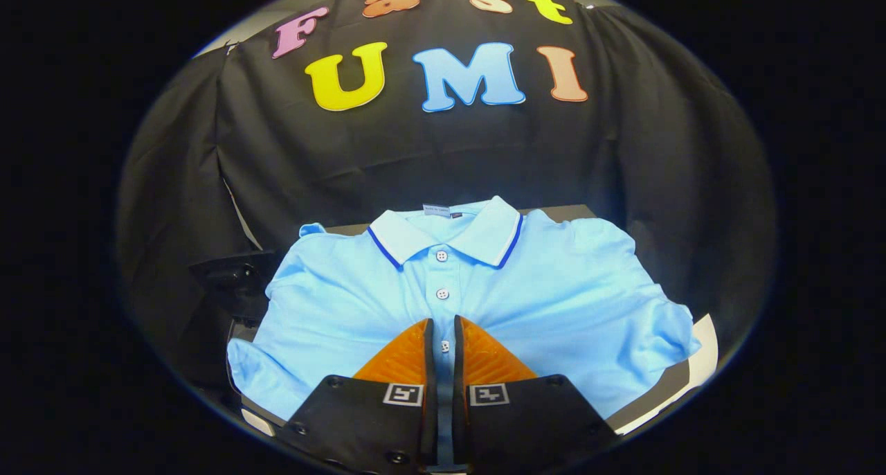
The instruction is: Put the clothes into the washing machine and then close the washing machine lid.
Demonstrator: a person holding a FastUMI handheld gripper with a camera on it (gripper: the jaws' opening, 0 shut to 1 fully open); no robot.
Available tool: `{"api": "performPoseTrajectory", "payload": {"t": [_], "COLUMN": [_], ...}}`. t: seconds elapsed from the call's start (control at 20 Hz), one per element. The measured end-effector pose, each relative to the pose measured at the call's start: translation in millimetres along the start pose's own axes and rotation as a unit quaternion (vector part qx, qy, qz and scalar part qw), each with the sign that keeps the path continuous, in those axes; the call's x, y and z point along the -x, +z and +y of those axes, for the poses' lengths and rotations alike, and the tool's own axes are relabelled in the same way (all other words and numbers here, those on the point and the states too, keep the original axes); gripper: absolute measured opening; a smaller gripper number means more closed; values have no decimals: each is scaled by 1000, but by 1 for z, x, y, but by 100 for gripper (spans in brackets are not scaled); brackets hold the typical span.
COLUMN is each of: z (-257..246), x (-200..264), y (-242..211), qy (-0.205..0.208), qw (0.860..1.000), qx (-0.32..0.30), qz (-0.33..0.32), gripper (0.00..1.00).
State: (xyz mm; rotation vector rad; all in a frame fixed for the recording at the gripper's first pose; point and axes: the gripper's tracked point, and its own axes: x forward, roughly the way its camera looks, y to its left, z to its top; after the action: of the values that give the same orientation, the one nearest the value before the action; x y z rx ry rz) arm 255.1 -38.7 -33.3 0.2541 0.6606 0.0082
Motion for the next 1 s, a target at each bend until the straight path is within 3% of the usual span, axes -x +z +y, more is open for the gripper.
{"api": "performPoseTrajectory", "payload": {"t": [0.15,0.3,0.5,0.65,0.75,0.9,1.0], "z": [-1,8,4,12,8,6,9], "x": [1,21,14,8,5,-4,-4], "y": [10,26,18,2,3,-5,-6], "qy": [9,54,45,42,13,-24,-24], "qw": [999,989,993,996,999,998,998], "qx": [-34,-138,-109,-77,-18,54,60], "qz": [-27,-28,-16,-6,-23,-16,-9], "gripper": [10,1,1,58,96,96,97]}}
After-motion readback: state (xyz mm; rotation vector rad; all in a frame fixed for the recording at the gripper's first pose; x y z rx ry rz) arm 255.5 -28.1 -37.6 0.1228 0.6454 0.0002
